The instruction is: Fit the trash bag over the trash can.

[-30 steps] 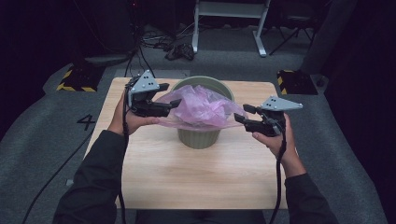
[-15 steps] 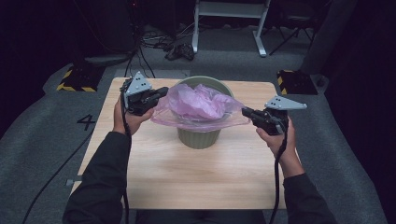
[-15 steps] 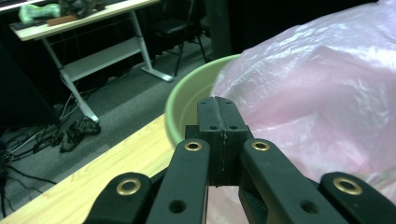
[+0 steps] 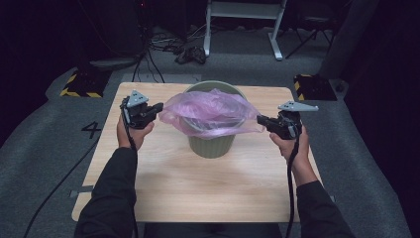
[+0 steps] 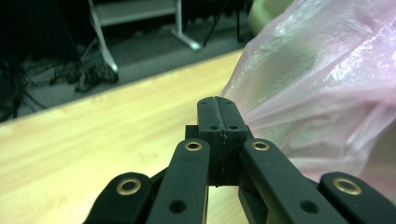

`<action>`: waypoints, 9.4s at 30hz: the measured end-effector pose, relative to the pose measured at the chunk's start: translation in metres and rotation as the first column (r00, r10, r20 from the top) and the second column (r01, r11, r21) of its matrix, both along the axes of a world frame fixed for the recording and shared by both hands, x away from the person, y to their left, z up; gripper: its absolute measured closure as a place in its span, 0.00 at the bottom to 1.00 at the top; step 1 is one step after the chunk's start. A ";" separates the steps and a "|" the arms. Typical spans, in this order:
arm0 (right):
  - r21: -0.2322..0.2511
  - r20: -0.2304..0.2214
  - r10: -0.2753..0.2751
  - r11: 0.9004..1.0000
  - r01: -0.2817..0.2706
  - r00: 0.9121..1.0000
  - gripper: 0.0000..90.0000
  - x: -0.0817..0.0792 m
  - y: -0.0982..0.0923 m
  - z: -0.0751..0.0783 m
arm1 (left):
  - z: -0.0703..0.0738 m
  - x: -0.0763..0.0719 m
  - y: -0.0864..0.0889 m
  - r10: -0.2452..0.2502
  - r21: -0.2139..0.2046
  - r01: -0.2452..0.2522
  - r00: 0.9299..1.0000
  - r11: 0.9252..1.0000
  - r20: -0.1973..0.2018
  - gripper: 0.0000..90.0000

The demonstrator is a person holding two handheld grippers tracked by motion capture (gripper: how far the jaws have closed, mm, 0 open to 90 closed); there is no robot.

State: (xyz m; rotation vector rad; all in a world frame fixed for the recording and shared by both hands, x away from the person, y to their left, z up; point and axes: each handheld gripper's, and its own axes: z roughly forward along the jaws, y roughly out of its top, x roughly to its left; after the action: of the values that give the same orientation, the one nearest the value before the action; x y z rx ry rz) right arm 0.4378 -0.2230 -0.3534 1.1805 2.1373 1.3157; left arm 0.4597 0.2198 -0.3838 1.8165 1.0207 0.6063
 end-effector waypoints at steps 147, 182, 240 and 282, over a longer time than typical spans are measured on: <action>-0.148 0.187 0.003 0.989 0.025 0.982 1.00 0.059 0.053 0.057 | -0.011 -0.075 -0.058 -0.267 0.354 0.230 0.962 0.907 0.059 1.00; 0.049 0.052 0.025 0.998 -0.028 0.998 0.83 0.082 0.016 0.018 | 0.054 0.009 -0.022 -0.134 -0.082 0.144 0.984 0.986 0.114 0.56; -0.002 -0.076 0.133 0.991 -0.133 0.988 0.99 0.051 0.005 -0.038 | -0.033 -0.005 -0.063 -0.272 0.154 0.291 0.953 0.944 -0.133 1.00; -0.334 0.139 0.416 0.874 -0.353 0.899 0.94 -0.077 0.007 -0.039 | -0.015 -0.123 -0.065 -0.381 0.241 0.351 0.920 0.905 0.094 0.98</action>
State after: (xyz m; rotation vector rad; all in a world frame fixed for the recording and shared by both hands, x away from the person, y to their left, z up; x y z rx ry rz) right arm 0.3604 -0.2161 -0.3922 0.4834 2.3849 1.1410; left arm 0.3368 0.1553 -0.3993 2.0617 0.5095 0.6192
